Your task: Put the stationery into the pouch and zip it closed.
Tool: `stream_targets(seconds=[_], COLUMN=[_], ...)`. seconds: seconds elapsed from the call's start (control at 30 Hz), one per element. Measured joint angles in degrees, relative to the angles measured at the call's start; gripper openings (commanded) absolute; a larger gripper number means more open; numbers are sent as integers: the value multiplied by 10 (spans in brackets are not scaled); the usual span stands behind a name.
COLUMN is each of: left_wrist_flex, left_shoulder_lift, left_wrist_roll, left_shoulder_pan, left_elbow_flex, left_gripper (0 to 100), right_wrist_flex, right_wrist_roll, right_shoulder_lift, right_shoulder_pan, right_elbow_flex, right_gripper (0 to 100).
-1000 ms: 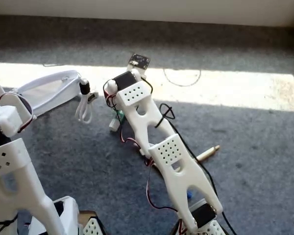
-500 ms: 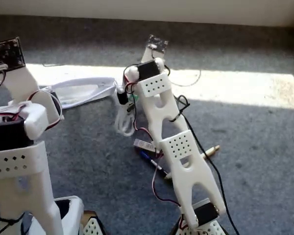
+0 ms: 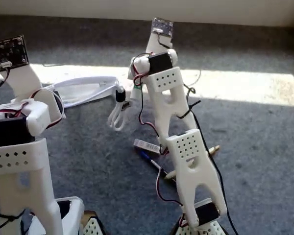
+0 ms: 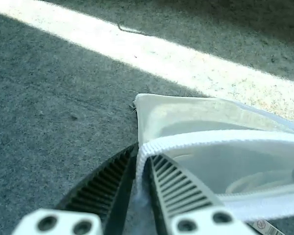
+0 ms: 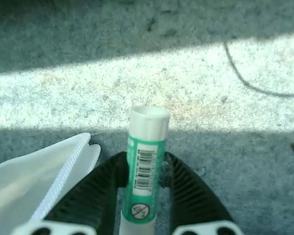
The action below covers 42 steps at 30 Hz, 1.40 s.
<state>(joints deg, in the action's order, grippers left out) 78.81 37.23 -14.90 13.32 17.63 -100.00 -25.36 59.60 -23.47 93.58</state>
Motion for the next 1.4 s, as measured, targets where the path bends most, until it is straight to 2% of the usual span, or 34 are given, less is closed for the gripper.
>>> stream_targets(seconds=[0.13, 0.53, 0.7, 0.93, 1.03, 1.3, 1.4], left_wrist_flex=[-4, -20, -20, -20, -20, -20, -20], left_shoulder_lift=[-7, -9, -9, -9, -9, -9, -9], left_wrist_roll=[0, 0, 0, 0, 0, 0, 0], left_shoulder_pan=[0, 0, 0, 0, 0, 0, 0], left_elbow_flex=[-1, -1, -1, -1, -1, -1, -1], left_gripper=[7, 7, 7, 7, 7, 7, 7], right_wrist_flex=[0, 0, 0, 0, 0, 1, 22], right_wrist_roll=[31, 36, 71, 76, 76, 76, 76], right_shoulder_lift=[-40, -132, -176, -252, -322, -543, -584], right_shoulder_pan=[3, 16, 16, 16, 16, -21, -22], right_elbow_flex=[0, 0, 0, 0, -56, -375, -443], right_gripper=[15, 15, 15, 15, 15, 15, 15])
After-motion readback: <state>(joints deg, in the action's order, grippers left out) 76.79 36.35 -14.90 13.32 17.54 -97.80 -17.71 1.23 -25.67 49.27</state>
